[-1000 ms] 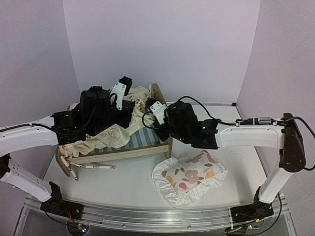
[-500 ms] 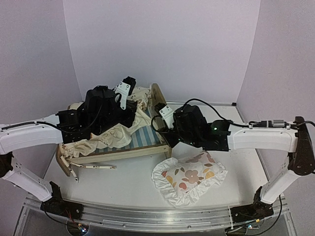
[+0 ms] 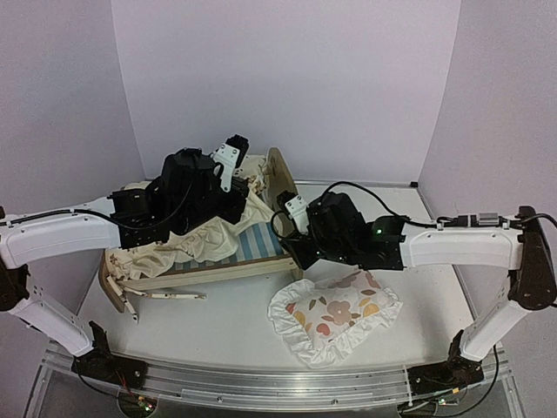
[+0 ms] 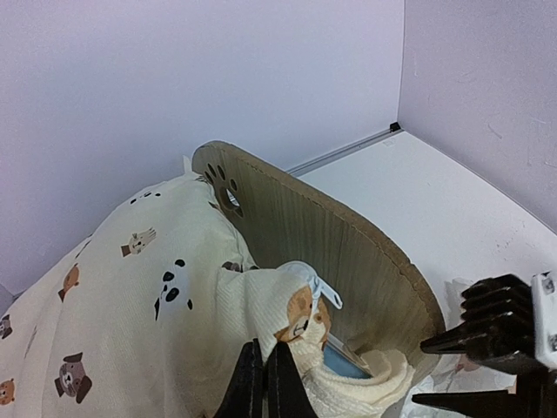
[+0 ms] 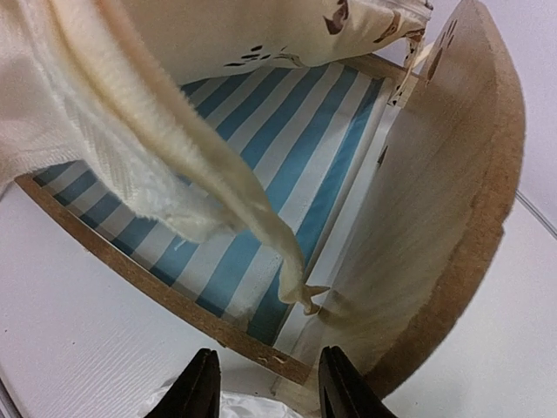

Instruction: Set up the pet bed

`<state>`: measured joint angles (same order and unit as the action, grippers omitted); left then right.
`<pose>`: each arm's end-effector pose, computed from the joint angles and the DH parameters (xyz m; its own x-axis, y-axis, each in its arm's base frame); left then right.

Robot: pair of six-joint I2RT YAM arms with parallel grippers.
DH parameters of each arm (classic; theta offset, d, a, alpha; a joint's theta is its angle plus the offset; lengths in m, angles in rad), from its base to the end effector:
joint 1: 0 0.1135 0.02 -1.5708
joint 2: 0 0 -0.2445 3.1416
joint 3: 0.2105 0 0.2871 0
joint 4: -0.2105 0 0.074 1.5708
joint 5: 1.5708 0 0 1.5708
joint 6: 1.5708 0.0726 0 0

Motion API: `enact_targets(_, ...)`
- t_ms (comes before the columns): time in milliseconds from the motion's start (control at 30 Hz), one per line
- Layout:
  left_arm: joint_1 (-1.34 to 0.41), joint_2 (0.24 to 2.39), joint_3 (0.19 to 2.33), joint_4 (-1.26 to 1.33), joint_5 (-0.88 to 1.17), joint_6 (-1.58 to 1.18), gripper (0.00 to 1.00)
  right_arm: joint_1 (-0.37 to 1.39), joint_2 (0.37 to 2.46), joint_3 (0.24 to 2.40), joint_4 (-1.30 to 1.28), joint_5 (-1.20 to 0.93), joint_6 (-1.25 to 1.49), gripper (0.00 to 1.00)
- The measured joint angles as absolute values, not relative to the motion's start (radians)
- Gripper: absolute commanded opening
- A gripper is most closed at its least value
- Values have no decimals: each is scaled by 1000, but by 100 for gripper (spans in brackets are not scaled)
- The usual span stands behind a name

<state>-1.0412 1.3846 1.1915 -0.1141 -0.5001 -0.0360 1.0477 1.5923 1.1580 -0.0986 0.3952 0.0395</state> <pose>0.2286 -0.3216 0.3171 -0.1716 0.2306 -0.9578 0.5206 0.8466 0.1106 0.2374 0.3556 0.2226 -0.2786 -0.4102 -0.8684 -0.6233 0.7651 -0.1614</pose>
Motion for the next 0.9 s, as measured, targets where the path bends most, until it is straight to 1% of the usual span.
enact_targets(133,-1041,1386,1192,-115,-499,-36,0,1048,1647,1194,-94,406,5,39)
enact_targets(367,-1040,1387,1192,-115,-497,-36,0,1042,1682,1249,-63,441,-57,30)
enact_targets(467,-1040,1387,1192,-115,-496,-36,0,1041,1686,1262,-52,459,-79,19)
enact_targets(567,-1040,1387,1192,-115,-496,-36,0,1039,1687,1265,-45,472,-96,4)
enact_targets(633,-1040,1387,1192,-115,-496,-36,0,1038,1687,1265,-45,474,-99,0)
enact_targets(900,-1035,1387,1192,-115,-496,-36,0,1038,1674,1234,-42,438,-85,0)
